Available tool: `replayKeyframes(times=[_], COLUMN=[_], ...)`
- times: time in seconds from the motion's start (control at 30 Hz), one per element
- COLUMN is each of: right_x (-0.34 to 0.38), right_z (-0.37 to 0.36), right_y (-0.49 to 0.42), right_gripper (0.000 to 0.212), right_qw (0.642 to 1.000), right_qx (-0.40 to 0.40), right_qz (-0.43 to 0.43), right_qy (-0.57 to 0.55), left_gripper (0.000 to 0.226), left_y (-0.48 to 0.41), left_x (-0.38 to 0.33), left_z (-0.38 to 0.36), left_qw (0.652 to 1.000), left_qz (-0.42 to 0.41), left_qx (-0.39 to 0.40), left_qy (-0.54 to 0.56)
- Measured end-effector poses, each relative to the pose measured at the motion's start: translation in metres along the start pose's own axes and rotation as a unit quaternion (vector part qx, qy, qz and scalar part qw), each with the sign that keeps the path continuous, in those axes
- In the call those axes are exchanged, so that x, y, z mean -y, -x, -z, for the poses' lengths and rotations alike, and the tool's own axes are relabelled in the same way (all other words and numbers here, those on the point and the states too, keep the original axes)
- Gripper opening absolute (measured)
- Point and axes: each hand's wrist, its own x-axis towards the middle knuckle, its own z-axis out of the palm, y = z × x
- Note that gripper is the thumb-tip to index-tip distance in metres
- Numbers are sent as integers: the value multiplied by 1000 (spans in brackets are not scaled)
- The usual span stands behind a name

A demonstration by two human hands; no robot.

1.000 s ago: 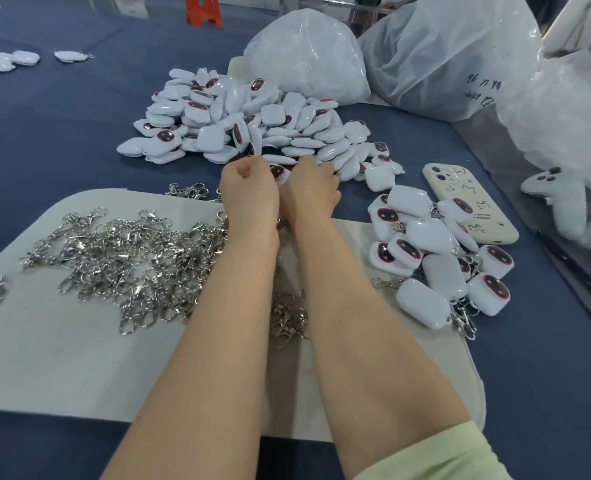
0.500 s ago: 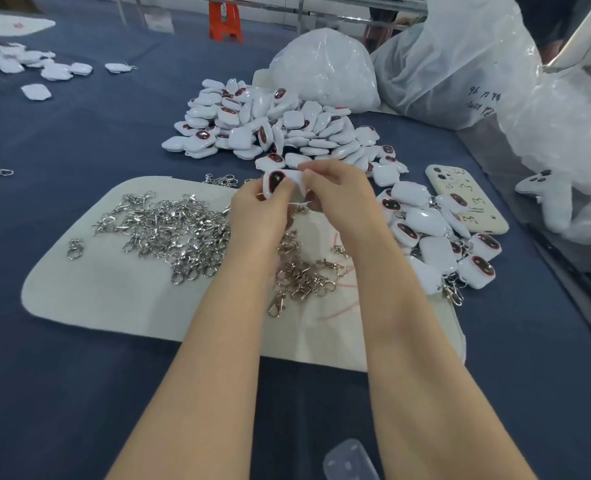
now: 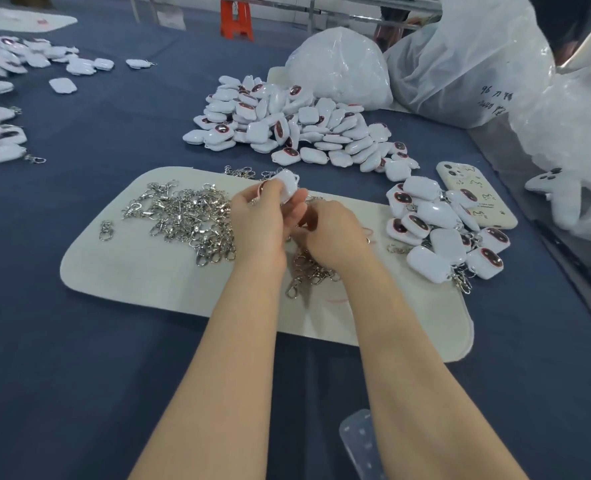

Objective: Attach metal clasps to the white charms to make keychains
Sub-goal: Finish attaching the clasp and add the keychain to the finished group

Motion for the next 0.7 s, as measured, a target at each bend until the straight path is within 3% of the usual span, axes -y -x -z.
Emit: replayKeyframes(times=[0.13, 0.2, 0.33, 0.43, 0.5, 0.6, 0.7], right_x=[-6, -11, -17, -18, -17, -12, -9], right_z=[-3, -5, 2, 9, 11, 11, 11], right_y=[-2, -3, -7, -9, -9, -8, -9], right_gripper=[5, 6, 6, 10, 12, 10, 10], right_qw=[999, 992, 931, 884, 873, 857, 816], right_qx=[-20, -69, -166, -154, -133, -109, -101], right_qz=[7, -6, -72, -80, -64, -53, -60], right_qy=[-23, -104, -316, -434, -466, -501, -565], left_gripper=[22, 22, 30, 31, 23, 24, 19], left_y=[-3, -7, -14, -15, -14, -14, -16], left_x=[6, 8, 8, 11, 11, 11, 12], left_z=[3, 6, 5, 4, 4, 4, 2], left_qw=[1000, 1000, 999, 995, 986, 962, 929], left_qz=[-5, -4, -21, -46, -81, -118, -145], left_qx=[10, 13, 29, 27, 34, 37, 48], left_qy=[0, -4, -42, -87, -145, -242, -336])
